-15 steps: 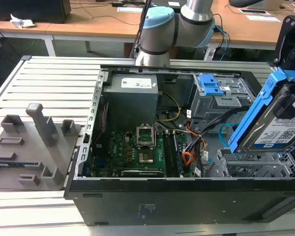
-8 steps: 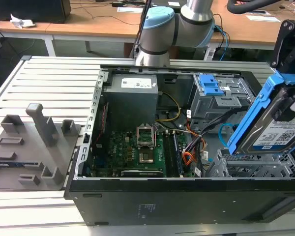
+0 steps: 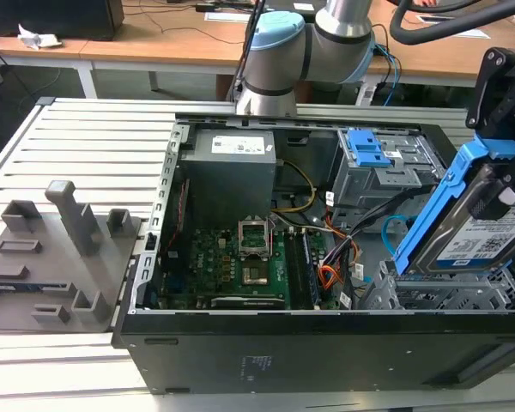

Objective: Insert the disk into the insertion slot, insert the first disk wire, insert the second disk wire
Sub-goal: 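Insert the disk into the insertion slot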

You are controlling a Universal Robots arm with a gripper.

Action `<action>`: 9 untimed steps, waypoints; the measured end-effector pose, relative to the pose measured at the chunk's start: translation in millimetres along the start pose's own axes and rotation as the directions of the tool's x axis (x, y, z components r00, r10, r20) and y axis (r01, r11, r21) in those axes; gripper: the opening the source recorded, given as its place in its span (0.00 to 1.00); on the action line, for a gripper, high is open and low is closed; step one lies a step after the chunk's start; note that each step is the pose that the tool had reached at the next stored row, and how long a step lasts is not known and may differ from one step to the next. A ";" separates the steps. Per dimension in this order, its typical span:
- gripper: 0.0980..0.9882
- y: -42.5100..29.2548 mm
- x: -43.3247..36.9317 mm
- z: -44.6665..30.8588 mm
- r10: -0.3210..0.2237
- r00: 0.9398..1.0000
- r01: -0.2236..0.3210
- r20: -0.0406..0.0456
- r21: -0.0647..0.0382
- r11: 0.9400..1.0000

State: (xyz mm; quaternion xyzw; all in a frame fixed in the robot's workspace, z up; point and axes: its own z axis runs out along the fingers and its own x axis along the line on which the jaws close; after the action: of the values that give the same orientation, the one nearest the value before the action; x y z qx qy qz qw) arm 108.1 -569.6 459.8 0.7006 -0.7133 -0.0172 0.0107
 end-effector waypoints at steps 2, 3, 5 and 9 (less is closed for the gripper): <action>0.30 0.0 0.0 1.5 0.000 1.000 0.000 0.000 0.000 1.000; 0.30 0.0 0.0 1.9 0.000 1.000 0.000 0.000 0.000 1.000; 0.30 -0.1 0.0 3.0 0.000 1.000 0.000 0.000 0.000 1.000; 0.30 -0.2 0.1 5.7 0.000 1.000 0.000 0.000 0.000 1.000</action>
State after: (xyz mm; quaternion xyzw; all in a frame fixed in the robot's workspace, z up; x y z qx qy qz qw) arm 108.1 -569.6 454.1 0.7006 -0.7133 -0.0172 0.0106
